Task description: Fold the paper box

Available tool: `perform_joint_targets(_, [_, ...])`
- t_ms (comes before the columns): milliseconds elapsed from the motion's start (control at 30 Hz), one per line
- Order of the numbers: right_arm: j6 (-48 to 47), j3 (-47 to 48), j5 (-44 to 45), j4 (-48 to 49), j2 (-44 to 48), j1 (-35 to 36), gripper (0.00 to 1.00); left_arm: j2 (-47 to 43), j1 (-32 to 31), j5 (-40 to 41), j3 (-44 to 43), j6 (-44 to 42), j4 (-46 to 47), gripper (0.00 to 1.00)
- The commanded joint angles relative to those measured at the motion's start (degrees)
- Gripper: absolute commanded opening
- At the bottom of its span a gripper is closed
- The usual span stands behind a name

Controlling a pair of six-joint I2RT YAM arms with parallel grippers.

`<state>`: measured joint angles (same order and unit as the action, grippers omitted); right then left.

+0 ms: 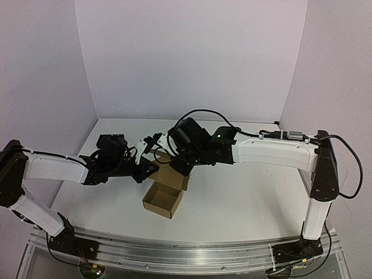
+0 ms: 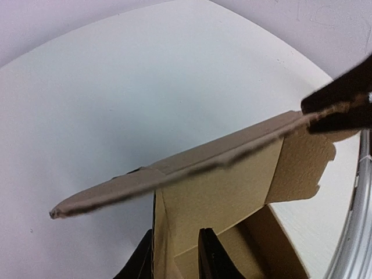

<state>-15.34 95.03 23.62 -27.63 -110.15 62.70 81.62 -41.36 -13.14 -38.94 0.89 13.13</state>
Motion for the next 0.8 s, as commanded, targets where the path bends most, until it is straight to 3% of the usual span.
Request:
perform_joint_targets(0, [-2.5,-1.57,0.48,0.83,2.56,0.42,0.08,-3.0,-0.1,-6.12,-5.09,4.19,-12.62,0.32])
perform_joint_targets(100, [-5.13,-2.5,1.16,0.84,3.12,0.44,0.07,-5.92,0.87,-8.72,-8.28,3.05,-20.16,0.42])
perform_joint_targets(267, [-9.2,-2.97,2.4,0.92,3.64,0.67,0.04,-12.5,5.05,-23.99,-12.89,-3.47,-30.73,0.6])
perform_joint_targets(400, [-13.35,-3.15,5.06,1.59,4.33,1.66,0.02,-13.64,9.53,-32.82,-19.16,-5.51,-39.47,0.6])
perform_joint_targets(533, [-19.77,-3.53,9.68,3.67,5.12,3.51,0.02,-11.73,10.43,-28.05,-24.05,-7.76,-42.19,0.57])
perform_joint_targets(633, [-22.74,-3.7,9.58,4.26,5.87,3.65,0.02,-13.45,10.43,-26.49,-22.34,-22.64,-38.38,0.62])
perform_joint_targets(767, [-23.88,-5.25,8.67,5.39,6.82,3.65,0.01,-19.16,10.45,-24.25,-13.88,-42.3,-27.71,0.7])
